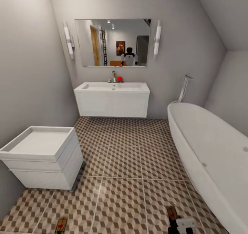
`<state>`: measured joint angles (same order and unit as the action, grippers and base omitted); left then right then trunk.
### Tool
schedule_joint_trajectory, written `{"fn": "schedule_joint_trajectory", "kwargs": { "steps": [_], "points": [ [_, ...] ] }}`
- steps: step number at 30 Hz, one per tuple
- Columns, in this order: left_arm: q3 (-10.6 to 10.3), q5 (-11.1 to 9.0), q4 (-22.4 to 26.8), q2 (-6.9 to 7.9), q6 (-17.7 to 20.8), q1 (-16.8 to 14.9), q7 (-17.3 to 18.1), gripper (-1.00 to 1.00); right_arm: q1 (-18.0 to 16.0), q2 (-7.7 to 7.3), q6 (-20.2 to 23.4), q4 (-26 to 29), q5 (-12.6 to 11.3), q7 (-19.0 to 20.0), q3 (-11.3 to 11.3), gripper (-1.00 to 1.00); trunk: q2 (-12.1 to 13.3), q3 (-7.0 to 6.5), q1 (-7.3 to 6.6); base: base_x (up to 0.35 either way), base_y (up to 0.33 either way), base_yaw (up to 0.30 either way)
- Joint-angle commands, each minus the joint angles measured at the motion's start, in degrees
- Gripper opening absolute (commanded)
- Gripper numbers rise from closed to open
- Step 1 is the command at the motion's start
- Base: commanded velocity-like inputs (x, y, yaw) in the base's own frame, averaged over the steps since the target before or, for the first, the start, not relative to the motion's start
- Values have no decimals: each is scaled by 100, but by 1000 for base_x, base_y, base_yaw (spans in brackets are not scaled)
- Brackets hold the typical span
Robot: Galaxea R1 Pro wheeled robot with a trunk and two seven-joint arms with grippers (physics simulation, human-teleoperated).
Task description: Take the four mousetraps from the cabinet in the bathroom and place them on the bathroom floor. Make sure all four end up on the same floor surface, and ensure that at least two of them are either under or directly next to the same bathroom sink.
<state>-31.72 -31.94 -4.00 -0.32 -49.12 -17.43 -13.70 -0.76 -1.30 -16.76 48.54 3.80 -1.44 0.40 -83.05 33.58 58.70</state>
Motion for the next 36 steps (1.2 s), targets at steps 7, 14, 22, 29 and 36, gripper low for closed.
{"fn": "schedule_joint_trajectory", "kwargs": {
  "steps": [7, 14, 22, 29, 36],
  "points": [
    [-43, 21, -13, -8, -10, -6, -71, -100, -3, -2, -12, -2, 38, -15, 4, -100, -2, 5, 3, 325, 0, 1],
    [-43, 21, -13, -8, -10, -6, -71, -100, -3, -2, -12, -2, 35, -15, 4, -100, -2, 5, 3, 329, 0, 0],
    [-42, 21, -13, -6, -10, -6, -71, -100, -3, -2, -12, -2, 37, -15, 4, -100, -2, 5, 3, 330, 0, 0],
    [-42, 21, -13, -11, -10, -6, -71, -100, -3, -2, -12, 0, 34, -15, 4, -100, -2, 5, 3, 330, 0, 0],
    [-42, 21, -13, -12, -10, -6, -71, -100, -3, -4, -13, -2, 33, -13, 4, -100, -2, 5, 3, 330, 0, 0]
  ]
}}
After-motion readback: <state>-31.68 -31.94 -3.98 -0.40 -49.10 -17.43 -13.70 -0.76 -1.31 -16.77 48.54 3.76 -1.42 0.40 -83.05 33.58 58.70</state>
